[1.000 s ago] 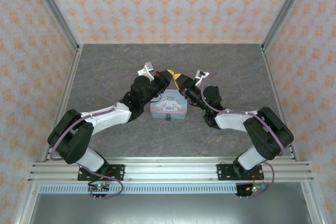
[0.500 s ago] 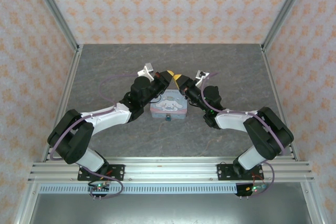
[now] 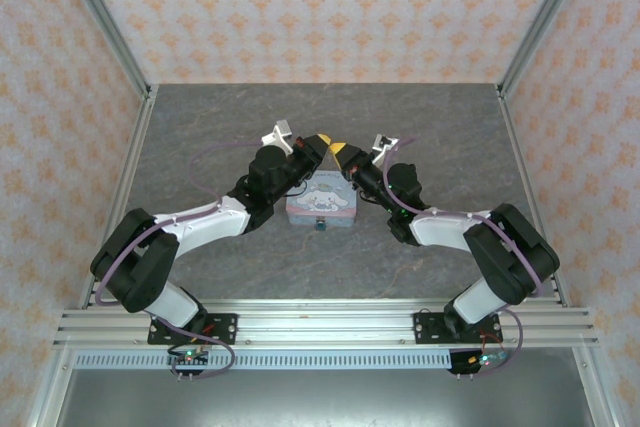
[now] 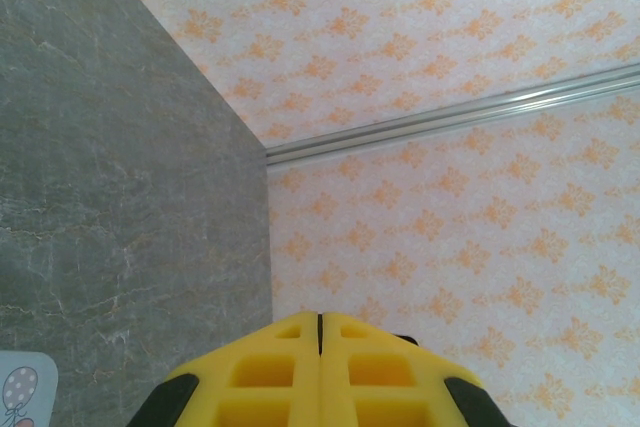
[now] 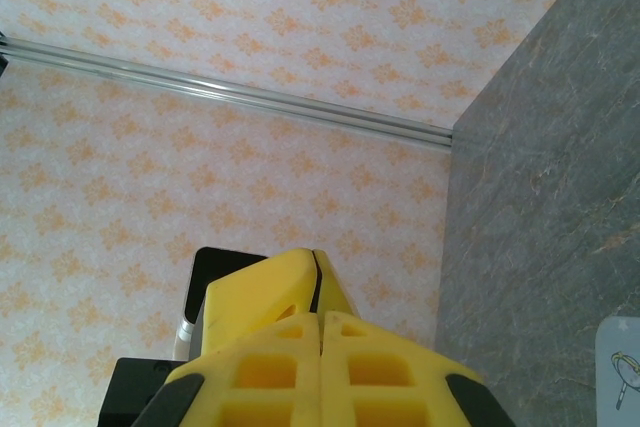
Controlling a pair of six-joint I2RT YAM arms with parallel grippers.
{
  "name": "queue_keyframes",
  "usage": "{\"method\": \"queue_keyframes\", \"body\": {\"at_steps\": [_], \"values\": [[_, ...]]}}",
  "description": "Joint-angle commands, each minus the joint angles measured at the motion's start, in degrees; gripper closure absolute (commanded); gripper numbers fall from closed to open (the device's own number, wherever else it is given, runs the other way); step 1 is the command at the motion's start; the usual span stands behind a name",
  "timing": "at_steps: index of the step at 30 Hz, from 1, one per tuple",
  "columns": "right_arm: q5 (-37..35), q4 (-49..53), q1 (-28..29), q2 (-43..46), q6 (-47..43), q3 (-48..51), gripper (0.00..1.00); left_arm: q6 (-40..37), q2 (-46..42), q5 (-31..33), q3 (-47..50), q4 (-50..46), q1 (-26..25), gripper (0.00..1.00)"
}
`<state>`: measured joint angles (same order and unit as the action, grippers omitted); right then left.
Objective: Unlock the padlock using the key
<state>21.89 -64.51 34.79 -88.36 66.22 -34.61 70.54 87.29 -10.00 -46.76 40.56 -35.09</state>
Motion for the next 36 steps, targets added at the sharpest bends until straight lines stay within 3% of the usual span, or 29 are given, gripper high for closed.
{"method": "queue_keyframes", "body": {"at_steps": [1,14,16,19,20,22,26,31,36], "values": [[1.31,-2.20,0.11,0.09,-0.69,-0.36,1.00,0.21,-0.37,0.68,0.58,1.46,0.36,1.00],[1.27,-1.85,0.11,-0.15,-0.19,0.02,1.00,0.06,-3.00,1.66,1.30,-2.54,0.20,1.00],[1.48,-1.85,0.08,0.00,-0.23,0.36,1.00,-0.76,-3.54,1.47,0.41,-5.11,0.35,0.80],[1.58,-1.50,0.03,0.68,-0.68,1.53,1.00,-2.59,-6.34,1.84,-0.39,-10.90,1.13,0.29],[1.51,-1.33,0.03,1.03,-0.87,2.12,1.00,-3.73,-7.90,2.00,-0.67,-13.51,1.59,0.19],[1.70,-0.74,-0.11,1.58,-1.00,3.10,1.00,-6.51,-11.08,2.29,-1.29,-20.30,2.44,0.09],[2.60,1.79,-0.24,3.11,-2.65,4.39,1.00,-14.56,-17.94,5.27,-3.28,-36.92,3.01,0.00],[4.10,9.20,-0.38,6.55,-6.81,4.99,1.00,-21.83,-21.17,6.73,-5.03,-53.93,2.97,0.00],[5.08,20.38,-0.58,11.00,-12.63,4.14,1.00,-23.03,-23.97,10.89,0.57,-60.78,1.65,0.00]]}}
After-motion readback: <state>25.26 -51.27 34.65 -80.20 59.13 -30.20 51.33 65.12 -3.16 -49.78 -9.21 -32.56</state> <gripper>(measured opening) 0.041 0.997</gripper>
